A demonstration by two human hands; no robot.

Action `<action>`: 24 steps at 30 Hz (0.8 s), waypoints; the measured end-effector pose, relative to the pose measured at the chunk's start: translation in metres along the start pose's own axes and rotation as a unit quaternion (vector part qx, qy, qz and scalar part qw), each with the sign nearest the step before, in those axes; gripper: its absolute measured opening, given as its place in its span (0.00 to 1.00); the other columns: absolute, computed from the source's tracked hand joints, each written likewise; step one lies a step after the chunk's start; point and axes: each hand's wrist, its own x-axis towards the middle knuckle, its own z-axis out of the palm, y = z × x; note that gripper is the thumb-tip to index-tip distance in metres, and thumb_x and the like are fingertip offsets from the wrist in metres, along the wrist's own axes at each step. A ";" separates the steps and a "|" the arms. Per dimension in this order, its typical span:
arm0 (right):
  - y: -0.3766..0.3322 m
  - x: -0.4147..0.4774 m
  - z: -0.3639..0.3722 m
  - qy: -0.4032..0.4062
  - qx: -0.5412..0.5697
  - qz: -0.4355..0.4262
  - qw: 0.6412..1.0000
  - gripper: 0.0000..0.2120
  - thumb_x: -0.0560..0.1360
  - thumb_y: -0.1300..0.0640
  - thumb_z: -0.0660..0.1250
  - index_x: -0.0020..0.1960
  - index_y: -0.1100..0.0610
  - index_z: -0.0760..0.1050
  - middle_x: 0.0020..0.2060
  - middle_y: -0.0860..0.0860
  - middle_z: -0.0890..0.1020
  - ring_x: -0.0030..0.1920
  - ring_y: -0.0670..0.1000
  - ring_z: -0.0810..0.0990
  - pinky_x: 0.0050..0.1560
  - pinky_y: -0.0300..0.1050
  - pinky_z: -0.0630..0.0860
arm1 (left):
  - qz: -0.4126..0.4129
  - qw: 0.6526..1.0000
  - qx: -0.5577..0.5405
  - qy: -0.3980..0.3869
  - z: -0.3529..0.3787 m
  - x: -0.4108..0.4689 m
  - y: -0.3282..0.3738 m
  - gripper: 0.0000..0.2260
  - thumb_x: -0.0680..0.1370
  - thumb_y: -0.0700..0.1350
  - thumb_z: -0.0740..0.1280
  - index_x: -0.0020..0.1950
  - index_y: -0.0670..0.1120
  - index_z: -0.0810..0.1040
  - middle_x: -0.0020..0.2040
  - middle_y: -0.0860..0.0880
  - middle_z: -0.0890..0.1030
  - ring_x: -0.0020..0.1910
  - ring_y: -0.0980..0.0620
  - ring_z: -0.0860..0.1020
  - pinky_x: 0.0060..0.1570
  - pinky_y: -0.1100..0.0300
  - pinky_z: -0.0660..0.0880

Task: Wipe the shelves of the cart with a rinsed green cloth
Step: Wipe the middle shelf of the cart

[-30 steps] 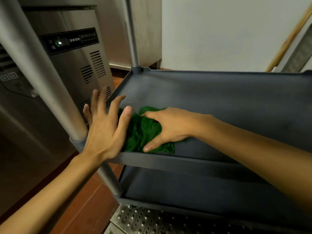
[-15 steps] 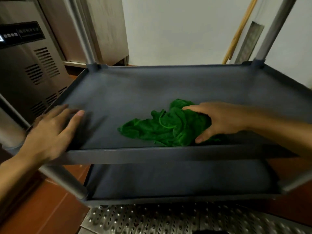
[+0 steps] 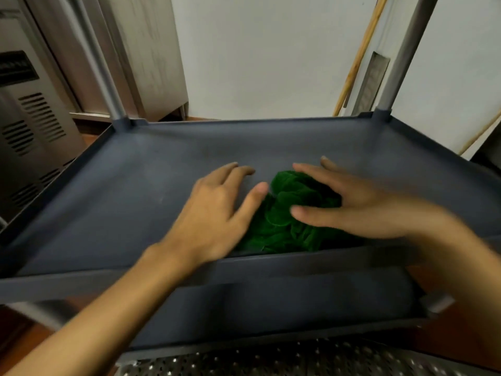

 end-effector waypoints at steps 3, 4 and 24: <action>-0.016 0.014 0.041 0.051 -0.066 0.011 0.996 0.39 0.71 0.21 0.46 0.79 0.33 0.46 0.81 0.48 0.43 0.81 0.57 0.42 0.77 0.63 0.52 | 0.039 0.999 -0.007 0.007 0.022 0.022 0.012 0.25 0.85 0.57 0.50 0.71 0.45 0.74 0.70 0.45 0.77 0.73 0.47 0.71 0.71 0.43 0.68; -0.015 0.019 0.050 0.032 -0.105 0.007 0.994 0.36 0.74 0.24 0.46 0.79 0.34 0.45 0.81 0.49 0.42 0.80 0.59 0.42 0.76 0.66 0.51 | 0.049 0.999 0.005 0.002 0.028 0.024 0.008 0.23 0.86 0.55 0.50 0.71 0.44 0.75 0.69 0.45 0.77 0.72 0.46 0.72 0.69 0.42 0.69; 0.057 -0.013 0.006 0.057 -0.030 0.042 0.997 0.25 0.75 0.46 0.72 0.70 0.41 0.70 0.76 0.39 0.59 0.76 0.42 0.55 0.67 0.38 0.56 | 0.011 0.999 -0.020 -0.043 0.036 0.014 -0.015 0.32 0.82 0.67 0.46 0.68 0.45 0.76 0.64 0.45 0.80 0.64 0.43 0.77 0.66 0.39 0.72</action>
